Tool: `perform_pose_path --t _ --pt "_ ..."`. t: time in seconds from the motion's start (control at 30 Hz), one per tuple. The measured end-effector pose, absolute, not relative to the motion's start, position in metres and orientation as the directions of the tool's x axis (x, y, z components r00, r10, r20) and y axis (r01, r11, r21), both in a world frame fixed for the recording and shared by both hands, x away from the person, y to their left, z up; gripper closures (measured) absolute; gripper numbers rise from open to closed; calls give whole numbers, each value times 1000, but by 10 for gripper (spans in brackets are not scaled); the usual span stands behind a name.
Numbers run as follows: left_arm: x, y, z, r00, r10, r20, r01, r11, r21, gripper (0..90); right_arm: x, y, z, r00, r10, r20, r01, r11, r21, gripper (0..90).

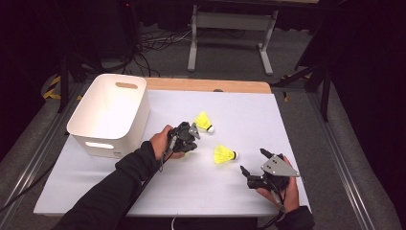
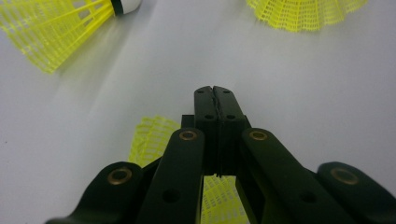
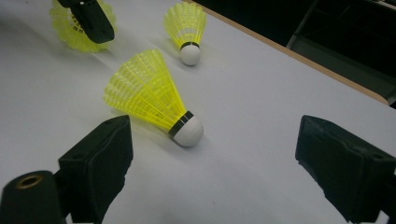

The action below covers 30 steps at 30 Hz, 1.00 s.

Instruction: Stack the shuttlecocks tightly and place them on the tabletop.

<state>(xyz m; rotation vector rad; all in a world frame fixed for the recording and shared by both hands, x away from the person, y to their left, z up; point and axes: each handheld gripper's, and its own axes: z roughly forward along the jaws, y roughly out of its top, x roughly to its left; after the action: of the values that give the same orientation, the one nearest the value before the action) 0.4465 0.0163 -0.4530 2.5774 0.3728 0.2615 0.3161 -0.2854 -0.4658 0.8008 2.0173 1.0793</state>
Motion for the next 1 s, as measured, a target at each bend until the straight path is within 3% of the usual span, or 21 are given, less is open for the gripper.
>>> perform_pose_path --t 0.3,0.33,0.37,0.43,0.5,0.63,0.77,0.93,1.0 --pt "447 23 -434 921 362 144 219 -788 576 826 315 -287 -465 -559 775 -295 184 463 867 121" --pt "446 24 -432 918 364 158 208 -781 589 797 314 -287 -464 -559 775 -296 182 463 867 121" --pt "445 25 -429 910 378 172 208 -773 600 694 314 -286 -464 -559 774 -296 181 463 868 121" --pt "444 29 -426 900 396 180 211 -759 616 667 314 -287 -464 -559 774 -297 181 463 867 121" --pt "445 33 -426 887 425 181 237 -755 611 539 314 -287 -464 -559 775 -296 181 463 868 121" --pt "452 38 -433 879 453 150 297 -764 572 472 314 -287 -464 -558 775 -296 183 463 867 121" --pt "455 40 -436 872 468 148 322 -773 547 532 314 -287 -465 -559 775 -294 185 462 867 121" --pt "460 38 -439 873 466 141 330 -779 533 813 315 -285 -466 -565 771 -295 190 470 862 122" --pt "462 36 -439 869 470 154 329 -781 530 867 315 -285 -466 -566 771 -293 192 469 862 122"
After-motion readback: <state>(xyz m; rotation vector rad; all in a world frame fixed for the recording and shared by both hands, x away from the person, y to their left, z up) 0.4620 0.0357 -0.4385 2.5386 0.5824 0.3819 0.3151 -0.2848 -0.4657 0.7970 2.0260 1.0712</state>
